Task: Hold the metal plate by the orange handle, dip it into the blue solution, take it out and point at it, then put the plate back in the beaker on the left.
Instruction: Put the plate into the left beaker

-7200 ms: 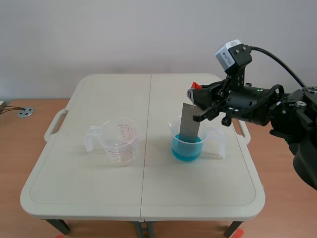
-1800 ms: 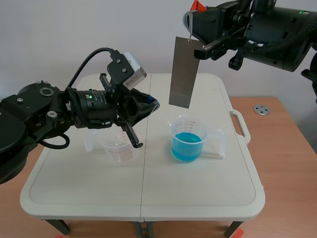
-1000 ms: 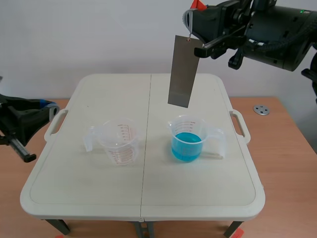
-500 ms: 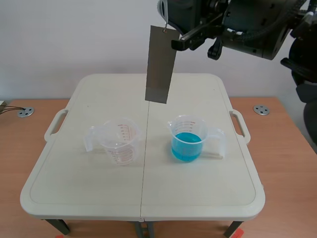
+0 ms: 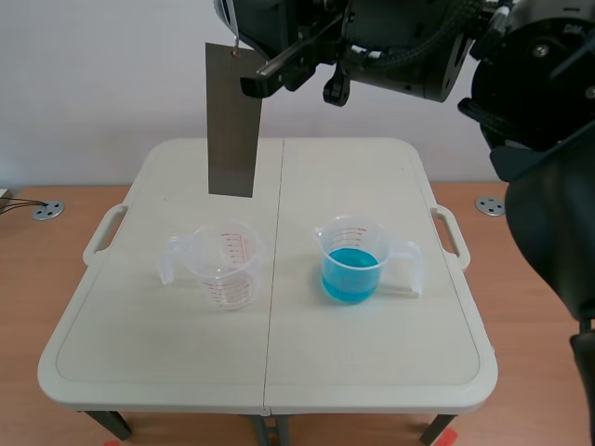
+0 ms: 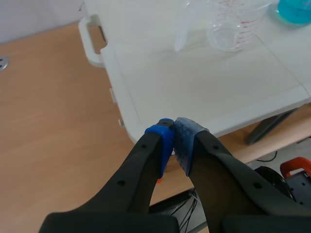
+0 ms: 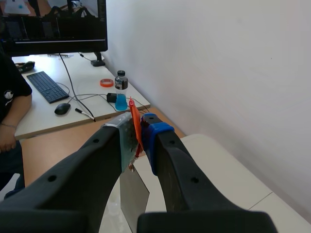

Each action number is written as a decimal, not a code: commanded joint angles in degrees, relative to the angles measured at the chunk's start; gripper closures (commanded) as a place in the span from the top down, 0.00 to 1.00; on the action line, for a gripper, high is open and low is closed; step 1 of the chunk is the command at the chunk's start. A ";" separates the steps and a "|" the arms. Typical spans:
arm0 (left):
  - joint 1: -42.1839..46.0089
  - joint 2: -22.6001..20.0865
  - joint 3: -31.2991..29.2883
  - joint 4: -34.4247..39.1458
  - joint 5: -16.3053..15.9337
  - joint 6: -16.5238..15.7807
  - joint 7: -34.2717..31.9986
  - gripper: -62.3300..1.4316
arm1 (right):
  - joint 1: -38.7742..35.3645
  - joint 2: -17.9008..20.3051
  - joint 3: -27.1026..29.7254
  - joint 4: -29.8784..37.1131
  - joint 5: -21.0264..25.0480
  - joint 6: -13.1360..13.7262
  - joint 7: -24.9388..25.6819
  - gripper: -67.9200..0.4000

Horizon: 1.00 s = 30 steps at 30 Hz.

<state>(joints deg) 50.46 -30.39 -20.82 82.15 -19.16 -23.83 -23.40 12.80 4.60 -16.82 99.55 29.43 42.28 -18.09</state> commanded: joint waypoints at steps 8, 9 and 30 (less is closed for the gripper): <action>-0.79 1.16 0.15 0.92 0.85 1.77 -0.33 0.05 | 1.84 -2.80 -3.43 -0.17 -2.51 0.44 1.90 0.02; -0.81 1.14 0.22 0.94 1.22 1.86 -0.13 0.05 | 1.99 -3.08 -3.78 -0.57 -2.95 0.44 2.10 0.03; -0.81 1.14 6.36 0.96 8.55 8.28 2.27 0.05 | 5.05 -6.10 -5.90 -12.96 -11.30 -0.68 10.34 0.02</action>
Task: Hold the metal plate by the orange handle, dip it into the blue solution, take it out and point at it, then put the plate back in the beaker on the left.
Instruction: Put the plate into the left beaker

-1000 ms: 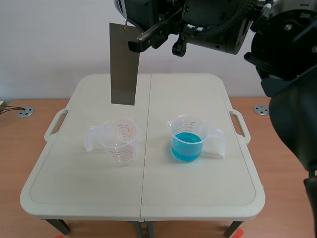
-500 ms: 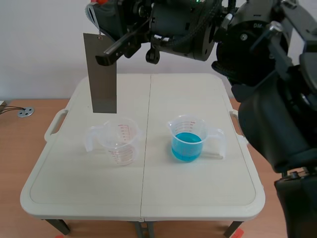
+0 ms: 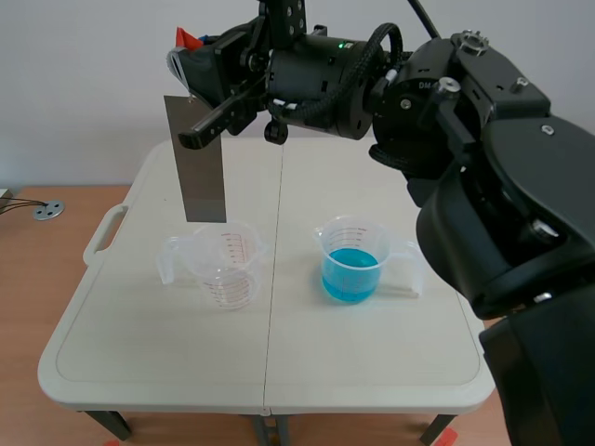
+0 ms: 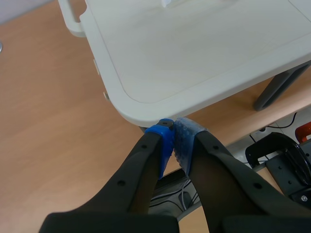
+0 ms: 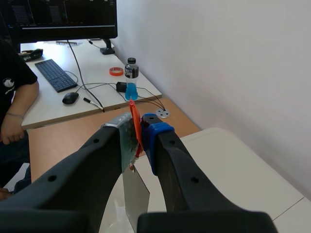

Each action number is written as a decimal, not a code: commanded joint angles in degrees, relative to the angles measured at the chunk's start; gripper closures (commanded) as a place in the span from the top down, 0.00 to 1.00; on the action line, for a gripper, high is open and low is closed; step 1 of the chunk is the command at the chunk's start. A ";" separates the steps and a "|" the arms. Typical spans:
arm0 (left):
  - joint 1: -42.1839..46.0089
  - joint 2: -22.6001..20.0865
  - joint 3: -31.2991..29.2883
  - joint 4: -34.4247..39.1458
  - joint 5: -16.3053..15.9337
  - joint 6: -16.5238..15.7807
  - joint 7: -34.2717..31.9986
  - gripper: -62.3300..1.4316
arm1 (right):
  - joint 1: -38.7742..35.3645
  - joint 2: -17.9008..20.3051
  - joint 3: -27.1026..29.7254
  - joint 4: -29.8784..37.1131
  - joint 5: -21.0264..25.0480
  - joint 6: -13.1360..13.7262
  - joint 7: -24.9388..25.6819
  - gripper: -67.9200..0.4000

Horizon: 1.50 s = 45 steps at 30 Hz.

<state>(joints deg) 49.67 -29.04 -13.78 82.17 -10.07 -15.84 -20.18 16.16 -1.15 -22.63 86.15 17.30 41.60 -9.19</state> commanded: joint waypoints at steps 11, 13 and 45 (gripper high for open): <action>0.00 -0.22 -0.68 0.94 -0.55 0.28 -0.79 0.05 | 2.08 -0.50 -1.31 -3.15 -0.70 0.00 3.58 0.02; 0.00 -0.22 -0.68 0.94 -0.55 0.26 -0.79 0.05 | 2.08 -0.48 -1.44 -3.41 -0.70 0.00 3.65 0.02; 0.00 -0.22 -0.68 0.94 -0.57 0.07 -0.76 0.05 | 2.05 -1.44 -1.44 -14.67 -5.11 0.02 9.40 0.02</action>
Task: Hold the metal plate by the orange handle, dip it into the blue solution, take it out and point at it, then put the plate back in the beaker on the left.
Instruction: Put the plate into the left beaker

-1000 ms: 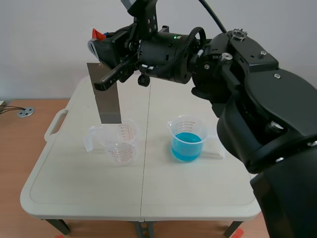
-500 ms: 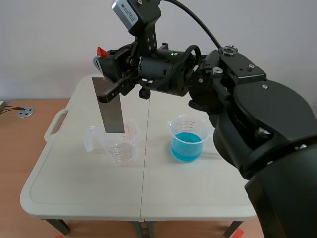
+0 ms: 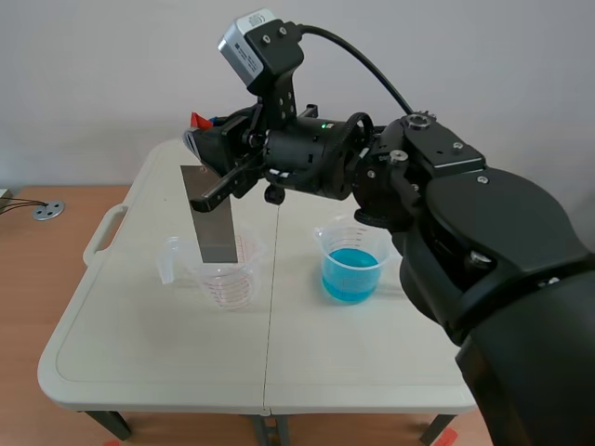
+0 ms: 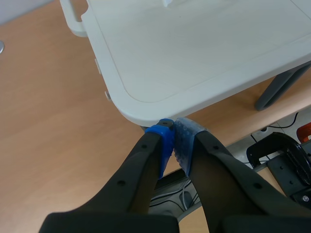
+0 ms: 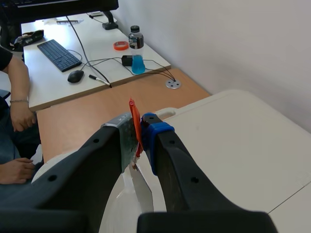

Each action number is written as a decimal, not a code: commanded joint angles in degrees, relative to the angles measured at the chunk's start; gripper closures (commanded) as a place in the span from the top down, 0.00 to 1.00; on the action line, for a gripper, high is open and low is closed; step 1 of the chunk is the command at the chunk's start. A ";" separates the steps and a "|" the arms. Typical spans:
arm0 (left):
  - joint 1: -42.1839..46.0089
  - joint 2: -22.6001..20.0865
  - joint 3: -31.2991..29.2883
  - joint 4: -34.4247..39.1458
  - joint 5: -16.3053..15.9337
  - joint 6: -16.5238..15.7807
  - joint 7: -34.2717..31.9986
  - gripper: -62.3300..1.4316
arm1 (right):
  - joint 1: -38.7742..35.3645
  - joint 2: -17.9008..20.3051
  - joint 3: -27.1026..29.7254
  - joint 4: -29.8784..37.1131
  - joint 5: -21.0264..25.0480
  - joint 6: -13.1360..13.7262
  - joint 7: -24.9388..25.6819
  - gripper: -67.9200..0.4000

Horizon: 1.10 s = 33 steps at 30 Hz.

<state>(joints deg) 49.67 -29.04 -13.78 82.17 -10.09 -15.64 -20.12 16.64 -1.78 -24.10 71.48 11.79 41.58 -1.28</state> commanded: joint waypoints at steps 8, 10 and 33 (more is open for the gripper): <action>0.00 -0.22 -0.68 0.94 -0.55 -0.13 -0.83 0.05 | 1.42 -0.81 0.02 -3.21 0.17 0.04 1.95 0.02; 0.00 -0.22 -0.68 0.94 -0.55 -0.13 -0.83 0.05 | 1.42 -0.79 0.02 -3.98 0.15 0.04 2.14 0.02; 0.00 -0.22 -0.68 0.94 -0.55 -0.13 -0.83 0.05 | 1.44 -0.76 0.02 -8.02 -3.34 0.02 3.82 0.12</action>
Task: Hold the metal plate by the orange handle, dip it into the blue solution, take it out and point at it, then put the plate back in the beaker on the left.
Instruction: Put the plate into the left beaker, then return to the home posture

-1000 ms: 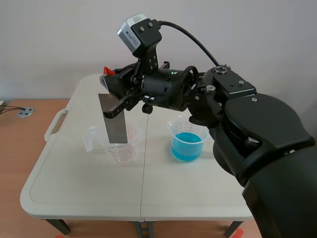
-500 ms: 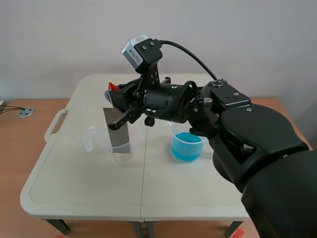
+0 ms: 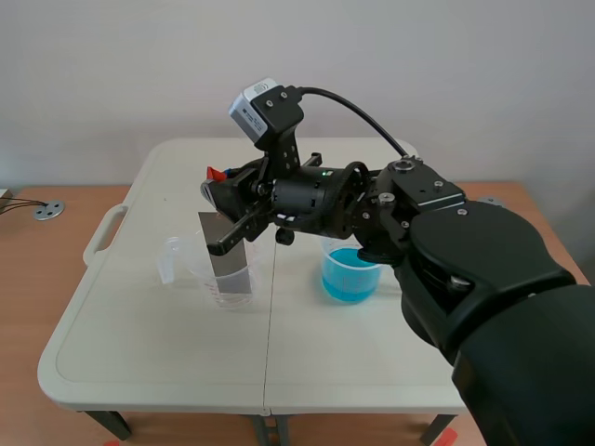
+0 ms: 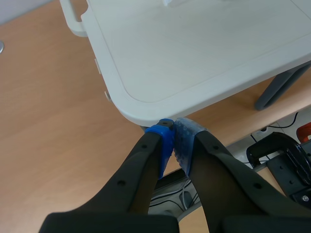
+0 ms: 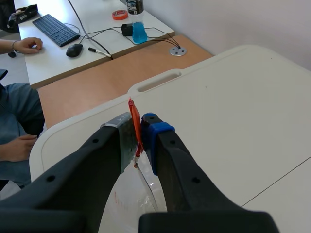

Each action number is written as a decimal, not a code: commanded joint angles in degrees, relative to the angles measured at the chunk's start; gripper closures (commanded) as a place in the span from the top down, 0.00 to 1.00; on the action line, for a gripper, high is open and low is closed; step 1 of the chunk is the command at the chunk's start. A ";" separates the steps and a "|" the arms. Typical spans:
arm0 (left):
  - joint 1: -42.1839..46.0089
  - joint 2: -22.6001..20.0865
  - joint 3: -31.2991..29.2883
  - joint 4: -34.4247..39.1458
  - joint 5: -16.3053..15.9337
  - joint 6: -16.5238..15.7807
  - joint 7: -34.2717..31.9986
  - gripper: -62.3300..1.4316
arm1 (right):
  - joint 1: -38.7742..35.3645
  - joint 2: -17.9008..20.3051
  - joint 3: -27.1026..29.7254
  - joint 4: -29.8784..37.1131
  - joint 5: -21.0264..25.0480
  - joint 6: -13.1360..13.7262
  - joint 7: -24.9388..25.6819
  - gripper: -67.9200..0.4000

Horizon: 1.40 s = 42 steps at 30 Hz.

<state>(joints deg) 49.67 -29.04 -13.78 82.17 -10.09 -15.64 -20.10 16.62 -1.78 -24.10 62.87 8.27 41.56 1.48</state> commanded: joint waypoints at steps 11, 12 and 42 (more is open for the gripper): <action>0.00 -0.22 -0.68 0.94 0.48 -0.17 -0.85 0.21 | 1.49 -0.79 0.02 0.59 -0.22 0.33 1.11 0.37; -0.02 -0.22 -0.68 0.94 1.64 -0.20 -0.85 0.35 | 1.49 -0.79 0.02 0.59 -0.22 0.52 1.11 0.40; -0.04 -0.22 -0.68 0.94 5.27 -0.15 -0.94 1.00 | 1.14 -2.49 -6.80 0.59 -0.59 1.16 -5.07 0.98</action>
<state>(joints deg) 49.67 -29.04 -13.80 82.17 -4.47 -15.86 -20.12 16.60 -4.12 -31.20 62.87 6.92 41.85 -4.29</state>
